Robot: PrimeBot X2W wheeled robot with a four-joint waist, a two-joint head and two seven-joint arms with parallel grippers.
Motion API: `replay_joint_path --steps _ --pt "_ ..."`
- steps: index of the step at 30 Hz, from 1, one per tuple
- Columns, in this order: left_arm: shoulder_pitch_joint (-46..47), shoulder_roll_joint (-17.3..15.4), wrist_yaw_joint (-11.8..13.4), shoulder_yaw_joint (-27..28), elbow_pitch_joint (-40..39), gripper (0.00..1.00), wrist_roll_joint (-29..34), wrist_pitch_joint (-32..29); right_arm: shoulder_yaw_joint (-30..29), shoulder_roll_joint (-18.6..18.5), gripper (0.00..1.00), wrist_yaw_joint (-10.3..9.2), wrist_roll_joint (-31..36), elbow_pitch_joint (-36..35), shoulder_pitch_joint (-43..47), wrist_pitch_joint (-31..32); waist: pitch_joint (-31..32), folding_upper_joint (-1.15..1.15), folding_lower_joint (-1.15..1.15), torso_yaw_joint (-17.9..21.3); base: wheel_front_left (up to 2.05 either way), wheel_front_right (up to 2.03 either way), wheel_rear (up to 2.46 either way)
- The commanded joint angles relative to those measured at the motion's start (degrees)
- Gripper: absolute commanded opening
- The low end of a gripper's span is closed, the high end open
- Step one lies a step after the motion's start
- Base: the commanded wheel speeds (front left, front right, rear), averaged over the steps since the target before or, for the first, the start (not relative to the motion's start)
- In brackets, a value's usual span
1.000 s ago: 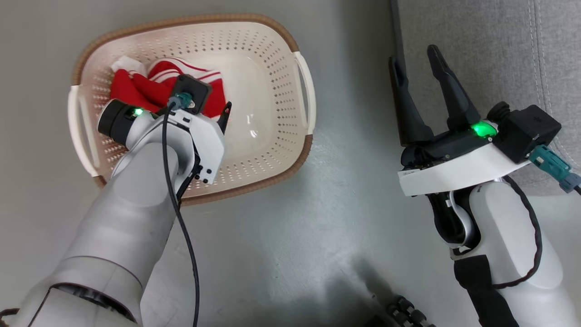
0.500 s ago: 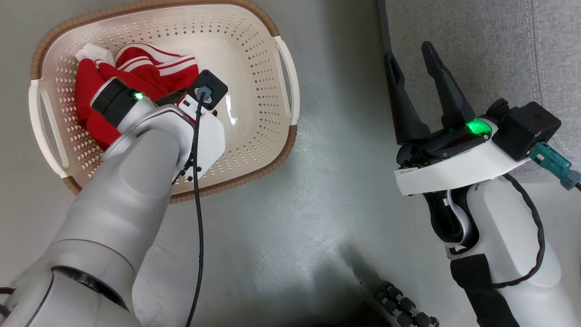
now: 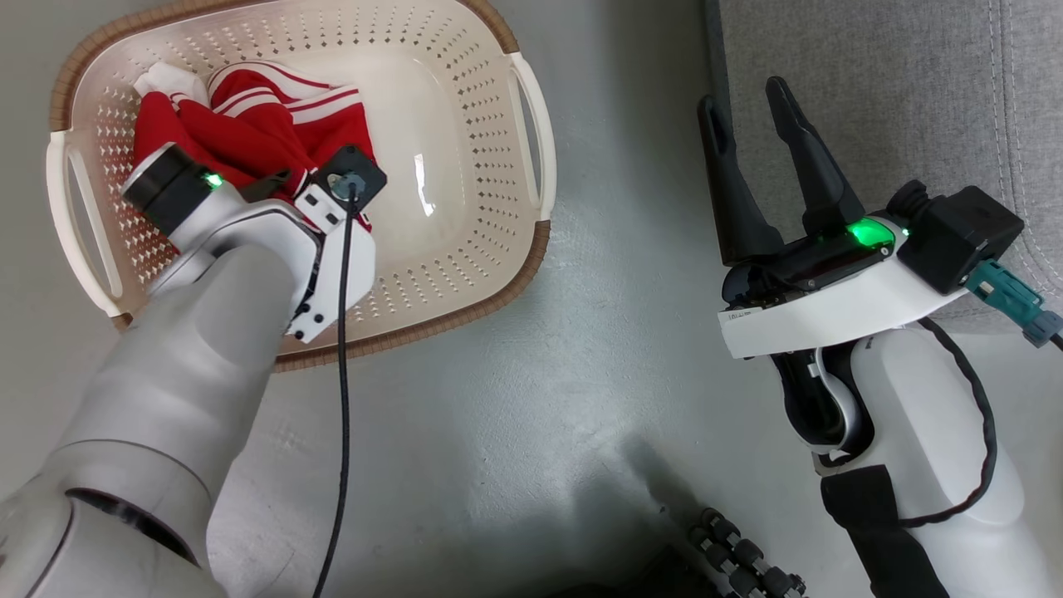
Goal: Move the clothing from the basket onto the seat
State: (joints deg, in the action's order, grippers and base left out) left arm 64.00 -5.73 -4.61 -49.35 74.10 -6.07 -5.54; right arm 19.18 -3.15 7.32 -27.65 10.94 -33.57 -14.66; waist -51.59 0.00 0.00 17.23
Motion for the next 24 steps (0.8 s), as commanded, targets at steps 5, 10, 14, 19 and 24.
replay_joint_path --steps 5,10,14,19,24 --pt "0.5 -2.2 1.3 -0.4 -0.3 1.0 0.2 -1.0 1.1 0.3 1.0 0.17 -0.4 -1.5 0.9 -0.3 -0.6 0.0 0.0 0.1 0.0 0.0 0.0" --pt "0.9 -2.9 1.3 -1.2 -0.2 1.0 0.5 -1.9 1.2 0.3 1.0 0.17 -0.5 -1.9 0.6 -0.3 -1.8 0.0 0.0 0.4 0.0 0.0 0.0" --pt "1.2 -3.2 1.7 -1.4 -0.2 0.78 0.2 -1.5 1.0 0.3 1.0 0.17 -0.6 -1.9 0.6 -0.3 -2.6 0.0 0.0 0.6 0.0 0.0 0.0" --pt "1.2 -3.0 1.8 -1.6 -0.2 0.0 -0.2 -0.2 0.9 0.3 1.0 0.17 -0.8 -1.7 0.4 -0.3 -2.7 0.0 0.0 0.4 0.0 0.0 0.0" --pt "-0.1 -1.9 2.2 -1.2 -0.2 0.0 -1.6 3.0 -0.4 0.3 1.0 0.17 -0.6 -0.7 0.3 -0.3 0.1 0.0 0.0 -0.6 0.0 0.0 0.0"
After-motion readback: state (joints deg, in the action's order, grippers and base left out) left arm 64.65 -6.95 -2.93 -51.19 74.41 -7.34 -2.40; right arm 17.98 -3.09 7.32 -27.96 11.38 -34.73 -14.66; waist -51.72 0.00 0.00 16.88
